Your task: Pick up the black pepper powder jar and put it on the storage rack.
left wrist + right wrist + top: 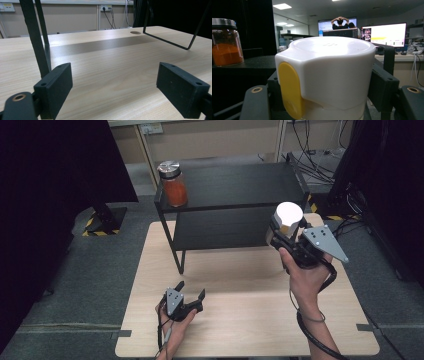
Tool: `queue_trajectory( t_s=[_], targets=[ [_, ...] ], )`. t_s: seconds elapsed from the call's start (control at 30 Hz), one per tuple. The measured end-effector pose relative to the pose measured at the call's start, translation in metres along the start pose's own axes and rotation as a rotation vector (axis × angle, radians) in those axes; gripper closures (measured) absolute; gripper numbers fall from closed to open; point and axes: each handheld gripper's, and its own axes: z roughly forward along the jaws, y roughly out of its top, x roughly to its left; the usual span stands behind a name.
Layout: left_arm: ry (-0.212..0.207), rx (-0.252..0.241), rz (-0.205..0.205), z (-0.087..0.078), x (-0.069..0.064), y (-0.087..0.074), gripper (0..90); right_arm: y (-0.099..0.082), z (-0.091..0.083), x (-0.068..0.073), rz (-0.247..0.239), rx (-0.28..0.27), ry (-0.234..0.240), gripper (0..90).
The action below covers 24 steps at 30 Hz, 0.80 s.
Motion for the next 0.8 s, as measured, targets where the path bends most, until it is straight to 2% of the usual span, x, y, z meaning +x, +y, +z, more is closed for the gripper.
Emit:
queue_trajectory(
  t_s=[0.8],
  targets=[
    [0.002,0.000,0.006,0.000,-0.001,0.000,12.9,0.021,0.020,0.001,-0.002,-0.021,-0.020,30.7]
  ],
)
